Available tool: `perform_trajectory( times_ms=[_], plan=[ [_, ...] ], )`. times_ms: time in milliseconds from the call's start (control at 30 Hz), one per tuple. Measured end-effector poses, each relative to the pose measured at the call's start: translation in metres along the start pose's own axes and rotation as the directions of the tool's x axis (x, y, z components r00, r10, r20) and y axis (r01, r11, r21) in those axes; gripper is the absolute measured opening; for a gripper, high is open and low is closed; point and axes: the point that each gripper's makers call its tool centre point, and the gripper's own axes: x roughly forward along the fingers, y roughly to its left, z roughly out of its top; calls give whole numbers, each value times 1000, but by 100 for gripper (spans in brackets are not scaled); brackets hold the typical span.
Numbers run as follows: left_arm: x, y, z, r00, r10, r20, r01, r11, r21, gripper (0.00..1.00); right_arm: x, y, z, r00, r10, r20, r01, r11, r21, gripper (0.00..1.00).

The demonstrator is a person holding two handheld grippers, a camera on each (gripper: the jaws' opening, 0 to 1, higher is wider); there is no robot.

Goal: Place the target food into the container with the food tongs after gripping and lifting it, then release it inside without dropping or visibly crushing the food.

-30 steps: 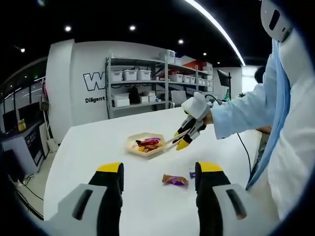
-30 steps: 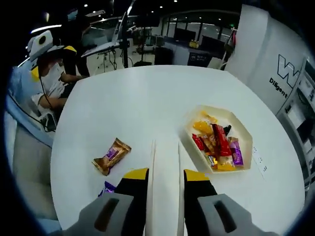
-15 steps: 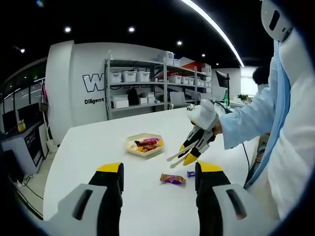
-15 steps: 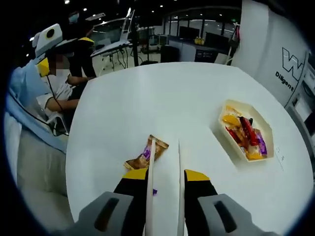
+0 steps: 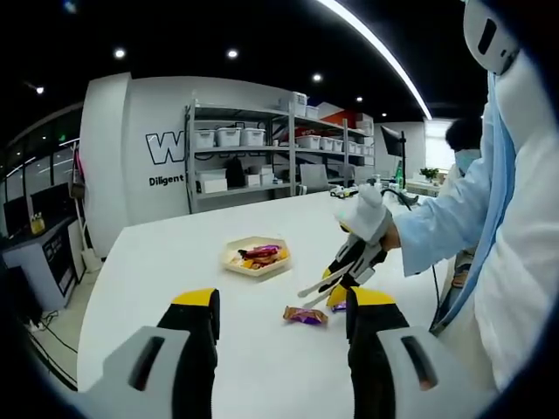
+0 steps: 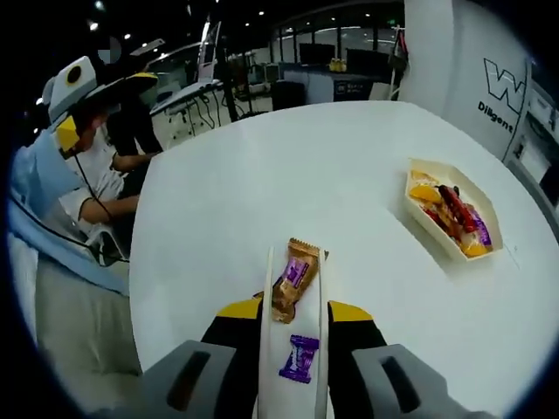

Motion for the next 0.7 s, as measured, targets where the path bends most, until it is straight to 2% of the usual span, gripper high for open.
perform_trajectory(
  times_ms=[300,500,700],
  plan=[
    [-3,1,-2,1000,-3,-1,3,1000,-1,56,18,-2,-16,998,-38,-43,42,993,110,20],
    [-5,3,-3,1000,-3,-4,3,1000,-2,56,29,-1,-29,995,-29,-96,42,990,137,19],
    [-5,6,-4,1000,-2,-7,2,1000,-2,56,25,-1,-30,995,-36,-88,46,993,106,15]
  ],
)
